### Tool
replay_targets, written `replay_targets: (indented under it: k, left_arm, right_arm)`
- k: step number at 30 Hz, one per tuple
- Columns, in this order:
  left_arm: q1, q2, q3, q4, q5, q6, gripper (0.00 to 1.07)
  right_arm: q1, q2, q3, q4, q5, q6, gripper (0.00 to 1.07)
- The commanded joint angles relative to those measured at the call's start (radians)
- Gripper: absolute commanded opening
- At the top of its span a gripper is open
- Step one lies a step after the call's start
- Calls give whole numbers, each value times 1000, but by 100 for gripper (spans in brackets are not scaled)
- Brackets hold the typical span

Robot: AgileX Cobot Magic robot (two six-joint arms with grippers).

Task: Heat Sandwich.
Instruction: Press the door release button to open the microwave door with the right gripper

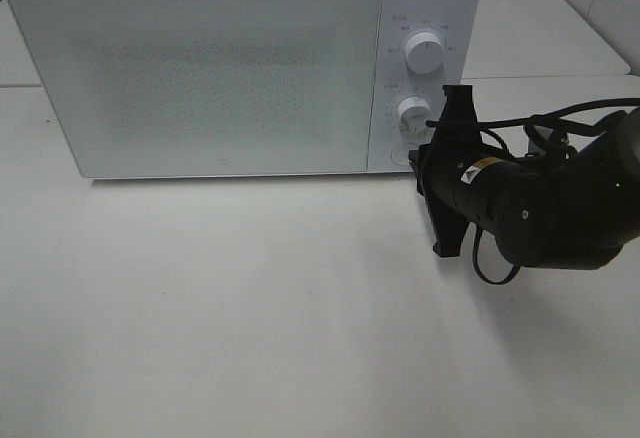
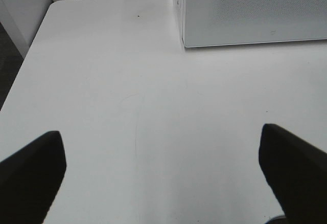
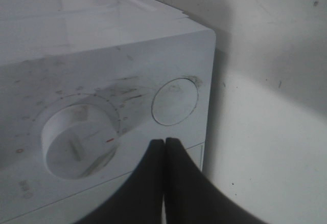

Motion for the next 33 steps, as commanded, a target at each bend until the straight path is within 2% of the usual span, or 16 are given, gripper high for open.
replay_targets:
  k: [1, 22, 33]
  left_arm:
    - [4, -27, 4, -1, -9, -1, 97]
    - [4, -27, 4, -1, -9, -1, 97]
    - [4, -27, 4, -1, -9, -1, 97]
  right_arm:
    - [-5, 29, -26, -15, 12, 21, 0]
    - [-40, 122, -154, -42, 20, 19, 0]
    - [-40, 131, -161, -7, 5, -18, 0]
